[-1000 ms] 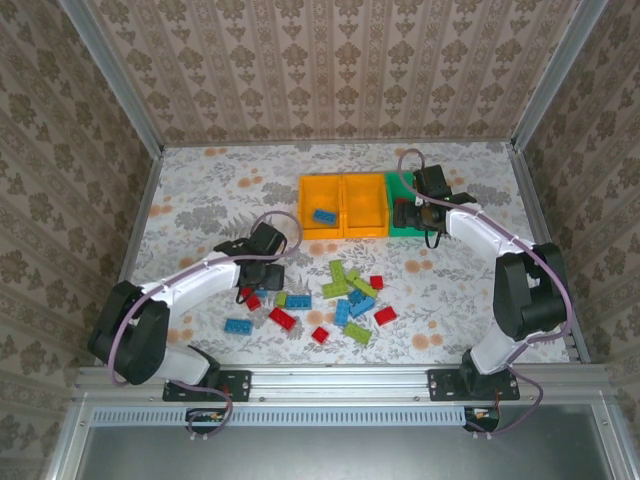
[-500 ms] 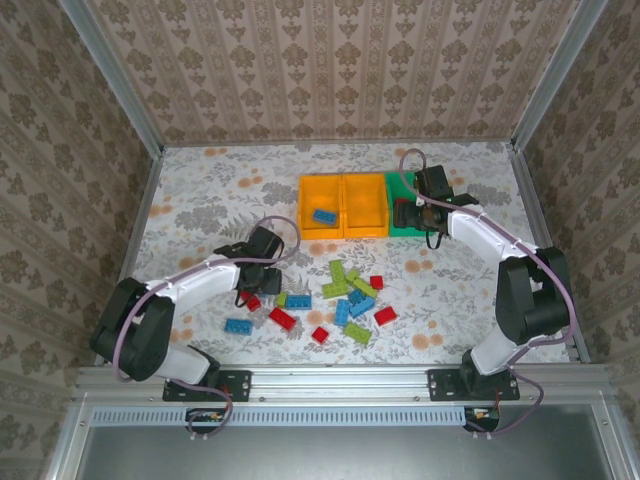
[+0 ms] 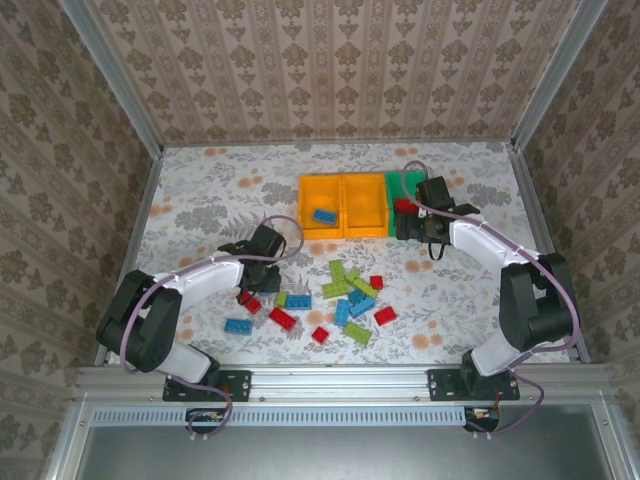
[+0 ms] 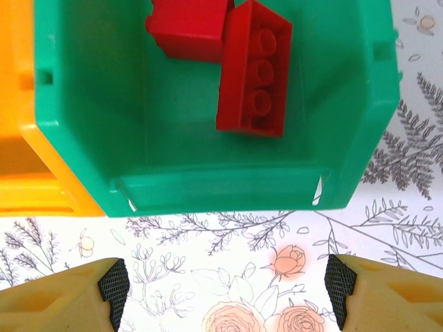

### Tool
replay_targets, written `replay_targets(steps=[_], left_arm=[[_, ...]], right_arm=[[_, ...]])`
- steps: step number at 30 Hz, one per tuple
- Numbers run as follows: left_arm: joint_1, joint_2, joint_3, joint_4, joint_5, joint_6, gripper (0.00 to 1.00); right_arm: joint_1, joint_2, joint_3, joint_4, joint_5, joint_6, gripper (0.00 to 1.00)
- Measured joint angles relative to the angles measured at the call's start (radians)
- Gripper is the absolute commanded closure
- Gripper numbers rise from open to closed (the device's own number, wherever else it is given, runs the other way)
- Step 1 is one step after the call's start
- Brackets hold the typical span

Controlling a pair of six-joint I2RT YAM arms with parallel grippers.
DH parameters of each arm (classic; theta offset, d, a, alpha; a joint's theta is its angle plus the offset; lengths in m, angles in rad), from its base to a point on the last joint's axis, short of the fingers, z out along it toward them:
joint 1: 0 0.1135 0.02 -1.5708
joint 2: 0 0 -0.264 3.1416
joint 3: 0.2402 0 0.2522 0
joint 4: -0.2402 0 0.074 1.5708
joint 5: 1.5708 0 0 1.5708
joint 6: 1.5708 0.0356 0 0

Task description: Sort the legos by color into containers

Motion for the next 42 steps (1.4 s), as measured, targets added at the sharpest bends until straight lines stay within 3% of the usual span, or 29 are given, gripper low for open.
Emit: replay_targets(steps=[9, 16, 23, 28, 31, 38, 42], left_arm=[[0.0, 0.053, 0.276, 0.017, 0.06, 0.048, 0.79], [0.0, 0.249, 0.56, 0.059, 0.121, 0.11, 0.78], [0.0, 0.48, 0.738, 0.064, 0.164, 0.127, 0.75], [0.0, 0.566, 0.795, 0.058, 0.17, 0.124, 0.63], [0.0, 0.568, 0.805, 0.058, 0.17, 0.116, 0.49], [-0.005, 0.55, 0.779, 0.088, 0.168, 0.105, 0.34], [-0.022, 0.486, 0.708, 0.104, 0.156, 0.109, 0.31]], right_arm=[[0.094, -0.064, -0.083, 0.006, 0.0, 0.022, 0.22], [0.151, -0.132, -0.191, 0.026, -0.023, 0.079, 0.22], [0.172, -0.148, -0.225, 0.031, -0.026, 0.119, 0.22], [0.175, -0.174, -0.243, 0.032, -0.042, 0.131, 0.23], [0.186, -0.19, -0.25, 0.032, -0.061, 0.132, 0.24], [0.216, -0.196, -0.274, 0.032, -0.106, 0.135, 0.27], [0.239, -0.195, -0.274, 0.032, -0.114, 0.147, 0.27]])
